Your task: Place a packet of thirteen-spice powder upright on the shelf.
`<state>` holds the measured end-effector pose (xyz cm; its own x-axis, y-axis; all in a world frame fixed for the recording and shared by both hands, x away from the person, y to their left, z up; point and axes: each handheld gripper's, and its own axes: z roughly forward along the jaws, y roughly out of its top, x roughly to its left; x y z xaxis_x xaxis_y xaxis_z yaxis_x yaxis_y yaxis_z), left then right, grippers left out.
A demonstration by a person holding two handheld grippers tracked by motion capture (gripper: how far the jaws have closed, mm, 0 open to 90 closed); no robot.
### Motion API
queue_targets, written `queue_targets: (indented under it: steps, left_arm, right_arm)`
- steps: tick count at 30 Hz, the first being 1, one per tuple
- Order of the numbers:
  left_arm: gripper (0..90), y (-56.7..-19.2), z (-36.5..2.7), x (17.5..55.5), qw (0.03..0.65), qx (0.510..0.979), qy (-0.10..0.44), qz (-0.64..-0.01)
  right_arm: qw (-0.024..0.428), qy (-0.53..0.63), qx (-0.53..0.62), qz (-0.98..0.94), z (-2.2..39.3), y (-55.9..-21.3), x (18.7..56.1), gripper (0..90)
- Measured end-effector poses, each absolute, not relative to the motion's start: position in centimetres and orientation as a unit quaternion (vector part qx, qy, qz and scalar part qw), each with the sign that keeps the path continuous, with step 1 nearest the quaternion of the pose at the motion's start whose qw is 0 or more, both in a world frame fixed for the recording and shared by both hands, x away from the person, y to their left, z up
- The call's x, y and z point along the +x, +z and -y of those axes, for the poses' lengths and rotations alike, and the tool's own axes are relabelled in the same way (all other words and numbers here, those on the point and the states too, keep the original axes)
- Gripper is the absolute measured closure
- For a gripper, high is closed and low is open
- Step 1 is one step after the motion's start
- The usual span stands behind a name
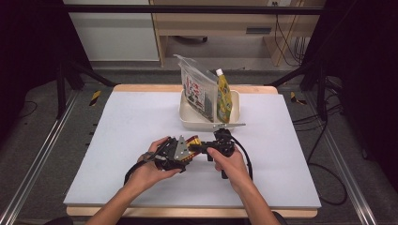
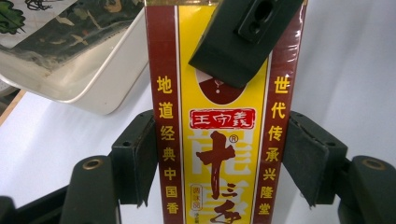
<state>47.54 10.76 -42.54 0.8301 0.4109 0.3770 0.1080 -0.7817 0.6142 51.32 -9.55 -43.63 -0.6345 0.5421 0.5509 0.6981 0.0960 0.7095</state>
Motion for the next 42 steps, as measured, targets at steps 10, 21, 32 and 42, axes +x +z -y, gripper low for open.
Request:
queue_targets:
  steps: [10,21,32,42]
  left_arm:
    - [19.1,-42.3,-11.4,47.6,0.325,0.899,0.241,-0.17]
    - [11.9,-42.0,-15.2,48.5,0.334,0.88,0.244,-0.233]
    - [9.7,-42.8,-20.6,48.6,0.31,0.868,0.247,-0.298]
    - [8.5,-43.5,-22.5,48.4,0.309,0.862,0.243,-0.32]
  right_arm:
    - [0.023,-0.529,-0.432,0.73,10.7,-42.2,50.9,68.4]
    - [-0.089,-0.502,-0.467,0.722,15.0,-39.5,49.8,68.2]
    - [-0.155,-0.462,-0.511,0.708,20.0,-36.6,50.2,68.3]
    - [-0.196,-0.423,-0.522,0.715,21.9,-33.0,51.9,68.3]
